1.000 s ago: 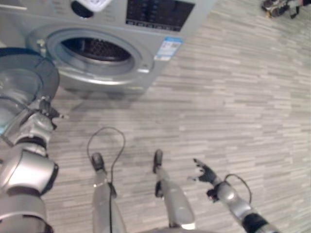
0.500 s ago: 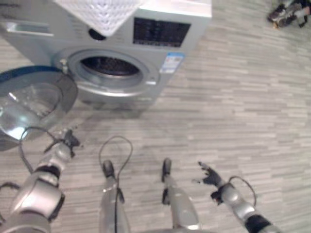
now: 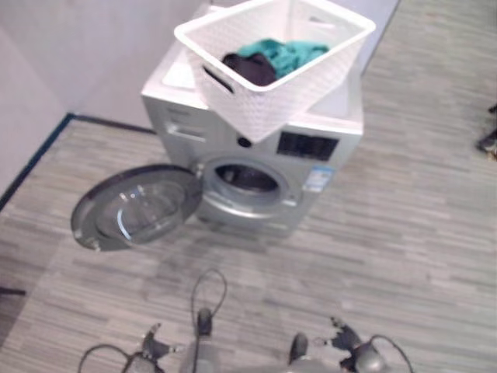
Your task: Grab the laundry basket,head to the washer,open it,put in the laundry and shut it.
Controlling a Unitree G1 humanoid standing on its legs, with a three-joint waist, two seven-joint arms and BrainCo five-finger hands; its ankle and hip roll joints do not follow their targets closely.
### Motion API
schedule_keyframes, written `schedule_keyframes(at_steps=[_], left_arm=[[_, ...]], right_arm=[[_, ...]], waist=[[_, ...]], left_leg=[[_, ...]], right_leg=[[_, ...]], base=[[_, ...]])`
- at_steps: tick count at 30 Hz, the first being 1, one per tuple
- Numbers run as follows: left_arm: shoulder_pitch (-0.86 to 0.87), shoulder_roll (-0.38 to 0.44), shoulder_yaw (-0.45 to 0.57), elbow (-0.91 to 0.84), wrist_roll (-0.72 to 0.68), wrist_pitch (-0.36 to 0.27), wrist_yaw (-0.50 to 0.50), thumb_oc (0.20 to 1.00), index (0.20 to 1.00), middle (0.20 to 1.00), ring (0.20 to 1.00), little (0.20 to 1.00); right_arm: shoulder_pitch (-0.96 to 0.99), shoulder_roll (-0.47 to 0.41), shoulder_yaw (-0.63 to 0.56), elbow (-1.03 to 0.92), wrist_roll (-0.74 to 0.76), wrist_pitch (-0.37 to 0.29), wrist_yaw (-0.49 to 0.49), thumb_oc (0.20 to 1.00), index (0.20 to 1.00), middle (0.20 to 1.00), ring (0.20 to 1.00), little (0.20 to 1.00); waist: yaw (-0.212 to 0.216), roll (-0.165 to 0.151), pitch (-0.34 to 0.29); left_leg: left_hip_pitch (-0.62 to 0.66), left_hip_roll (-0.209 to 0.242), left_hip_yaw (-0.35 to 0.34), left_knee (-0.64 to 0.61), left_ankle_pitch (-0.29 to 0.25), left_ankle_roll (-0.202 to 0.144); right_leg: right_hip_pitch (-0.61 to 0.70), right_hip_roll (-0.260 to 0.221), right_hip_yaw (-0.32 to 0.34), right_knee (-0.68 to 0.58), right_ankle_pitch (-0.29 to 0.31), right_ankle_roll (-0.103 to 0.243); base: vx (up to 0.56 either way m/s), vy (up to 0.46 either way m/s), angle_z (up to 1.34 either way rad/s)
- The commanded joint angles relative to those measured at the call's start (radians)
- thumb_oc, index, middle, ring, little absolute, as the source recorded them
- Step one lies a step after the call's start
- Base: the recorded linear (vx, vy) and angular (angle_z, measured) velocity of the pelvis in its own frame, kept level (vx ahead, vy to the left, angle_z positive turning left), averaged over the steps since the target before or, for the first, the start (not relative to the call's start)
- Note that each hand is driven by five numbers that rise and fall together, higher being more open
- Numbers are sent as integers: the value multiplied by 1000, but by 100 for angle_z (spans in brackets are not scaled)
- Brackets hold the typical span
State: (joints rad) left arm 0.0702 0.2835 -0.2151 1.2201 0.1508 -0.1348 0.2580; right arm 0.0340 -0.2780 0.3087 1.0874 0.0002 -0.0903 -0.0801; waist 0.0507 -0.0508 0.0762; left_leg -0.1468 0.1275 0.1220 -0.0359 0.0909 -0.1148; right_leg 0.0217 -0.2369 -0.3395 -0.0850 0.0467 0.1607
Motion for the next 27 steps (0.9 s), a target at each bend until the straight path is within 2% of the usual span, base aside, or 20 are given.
schedule_keyframes(at_steps=[1, 6, 13, 16, 17, 20, 21, 23, 24, 25, 27], left_arm=[[-75, 9, 0, 55, -37, -14, 4, 1000, 1000, 1000, 1000, 1000], [-70, 6, -10, 55, -47, -17, -28, 1000, 1000, 1000, 1000, 1000], [-63, 12, -12, 21, -64, -28, -38, 1000, 1000, 1000, 1000, 1000], [-60, 19, -19, 1, -60, -29, -42, 1000, 1000, 1000, 1000, 1000], [-56, 31, -28, -34, -53, -33, -44, 1000, 1000, 1000, 1000, 1000], [-34, 45, -17, -102, -67, -37, -49, 1000, 1000, 1000, 1000, 1000], [-34, 45, -17, -103, -67, -37, -49, 1000, 1000, 1000, 1000, 1000], [-16, 52, -15, -143, -66, -37, -63, 1000, 1000, 1000, 1000, 1000], [-13, 56, -17, -154, -63, -37, -66, 1000, 1000, 1000, 1000, 1000], [-9, 68, -35, -188, -42, -30, -84, 1000, 1000, 1000, 1000, 1000], [-14, 76, -50, -208, -21, -31, -99, 1000, 1000, 1000, 1000, 1000]], right_arm=[[-5, -4, -10, -19, 9, -16, -12, 1000, 1000, 1000, 1000, 1000], [6, 9, 3, -9, 15, -14, 3, 1000, 1000, 1000, 1000, 1000], [8, 2, 4, -19, 21, -17, 1, 1000, 1000, 1000, 1000, 1000], [3, -6, -3, -43, 24, -18, -8, 1000, 1000, 1000, 1000, 1000], [-3, -21, -18, -82, 36, -22, -16, 1000, 1000, 1000, 1000, 1000], [-6, -52, -61, -154, 55, -26, -32, 1000, 1000, 1000, 1000, 1000], [-6, -52, -61, -155, 55, -26, -32, 1000, 1000, 1000, 1000, 1000], [-10, -73, -108, -184, 71, -23, -49, 1000, 1000, 1000, 1000, 1000], [-15, -85, -134, -206, 84, -23, -59, 1000, 1000, 1000, 1000, 1000], [-12, -121, -211, -295, 114, -23, -96, 1000, 1000, 1000, 1000, 1000], [-21, -149, -272, -375, 140, -41, -139, 1000, 1000, 1000, 1000, 1000]], waist=[[11, -17, 36], [12, -14, -7], [14, -13, -21], [15, -17, -13], [16, -21, 7], [21, -17, 27], [21, -18, 25], [25, -6, 30], [19, -3, 32], [-20, 20, 43], [-51, 49, 62]], left_leg=[[-16, 6, -40, 100, -90, 35], [20, 4, -53, 61, -78, 31], [24, 8, -57, 65, -85, 29], [7, 10, -58, 110, -103, 30], [-18, 9, -55, 188, -140, 31], [-36, -3, -52, 278, -203, 59], [-38, -5, -52, 275, -200, 60], [-24, -26, -40, 299, -246, 97], [-16, -45, -35, 303, -257, 116], [15, -89, -46, 292, -264, 159], [55, -105, -55, 288, -282, 184]], right_leg=[[10, -50, -14, 133, -82, 14], [40, -36, -28, 124, -91, 12], [54, -27, -27, 102, -84, 12], [55, -29, -23, 99, -80, 13], [61, -35, -13, 108, -81, 12], [57, -57, 18, 155, -86, 17], [54, -58, 18, 154, -84, 17], [16, -98, 44, 252, -55, 26], [-15, -119, 64, 317, -11, 31], [-108, -126, 160, 504, 74, 22], [-179, -96, 231, 632, 56, 11]], base=[[87, -23, 12], [53, -19, 14], [13, 4, 2], [0, 0, 0], [-11, 45, 2], [3, 109, -6], [26, 132, -21], [51, 206, -18], [103, 435, -29], [109, 452, -26], [114, 352, 0]])
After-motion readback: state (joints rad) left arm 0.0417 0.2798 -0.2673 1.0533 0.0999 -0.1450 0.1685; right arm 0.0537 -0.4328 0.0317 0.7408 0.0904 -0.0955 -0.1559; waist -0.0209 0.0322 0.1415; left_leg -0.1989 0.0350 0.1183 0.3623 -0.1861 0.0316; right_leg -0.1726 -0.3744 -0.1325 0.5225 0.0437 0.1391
